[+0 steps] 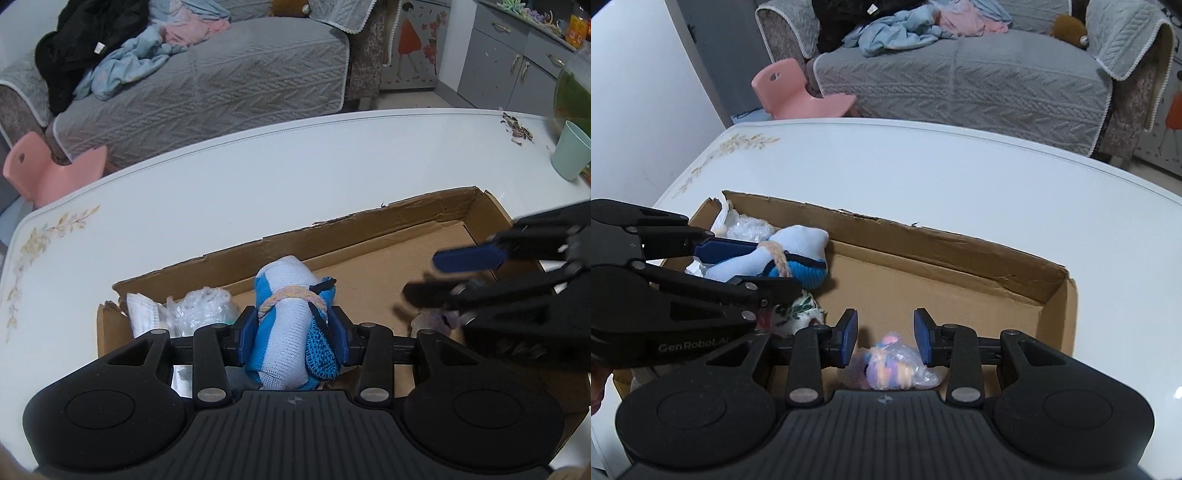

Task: Organize objects
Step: 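Lower the blue-white sock and plastic bundle into the tray, opening both tools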

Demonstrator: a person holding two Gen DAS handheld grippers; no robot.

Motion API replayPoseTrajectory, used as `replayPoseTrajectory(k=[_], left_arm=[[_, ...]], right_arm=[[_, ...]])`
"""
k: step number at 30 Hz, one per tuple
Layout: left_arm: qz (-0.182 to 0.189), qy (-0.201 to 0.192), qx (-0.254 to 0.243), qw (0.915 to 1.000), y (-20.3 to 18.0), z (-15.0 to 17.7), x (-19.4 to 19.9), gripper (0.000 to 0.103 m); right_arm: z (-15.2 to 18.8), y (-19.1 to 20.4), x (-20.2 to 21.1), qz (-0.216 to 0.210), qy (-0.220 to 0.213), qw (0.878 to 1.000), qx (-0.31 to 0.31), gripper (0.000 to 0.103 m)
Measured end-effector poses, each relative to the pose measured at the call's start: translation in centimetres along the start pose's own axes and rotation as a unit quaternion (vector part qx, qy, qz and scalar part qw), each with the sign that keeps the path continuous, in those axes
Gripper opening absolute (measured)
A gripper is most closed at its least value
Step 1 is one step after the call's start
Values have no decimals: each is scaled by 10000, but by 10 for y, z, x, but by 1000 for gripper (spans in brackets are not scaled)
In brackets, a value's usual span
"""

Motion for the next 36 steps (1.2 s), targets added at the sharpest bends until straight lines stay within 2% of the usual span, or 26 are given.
replayPoseTrajectory(k=[3,5,7,11,13,15,18,23,36], left_arm=[[8,-8,35,10000,1,0,-1,50],[6,-4,48,10000,2,0,-1,50],[6,-4,44,10000,2,0,-1,50],[13,-1,58,10000,2,0,0,50],[28,9,86,10000,2,0,0,50],[34,5,85,10000,2,0,0,51],[28,-14,161,9999,5,0,1,54],[38,-24,178,9998,5,0,4,54],[-19,-196,153,9997,1,-5,12,70]], right_arm=[[-3,-4,22,-33,-26,10000,25,34],[0,-2,34,-64,84,9998,184,41],[12,4,37,-75,373,9983,449,41],[33,20,21,-396,848,9925,785,40],[34,29,15,-442,630,9921,992,41],[27,37,17,-675,105,9918,1079,42],[17,39,21,-457,-387,9925,1065,46],[20,41,27,-394,-235,9911,1252,48],[22,41,23,-368,-102,9909,1292,53]])
Point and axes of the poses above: each gripper's, at about its wrist camera, not at the fingertips, and x roughly against the way its jaws point, y to its left, z to its underside, the point moved 6 cm from there along -x, roughly the way its jaws point, and after that the axes turned 8 degrees about z, right-handed, at the moved point
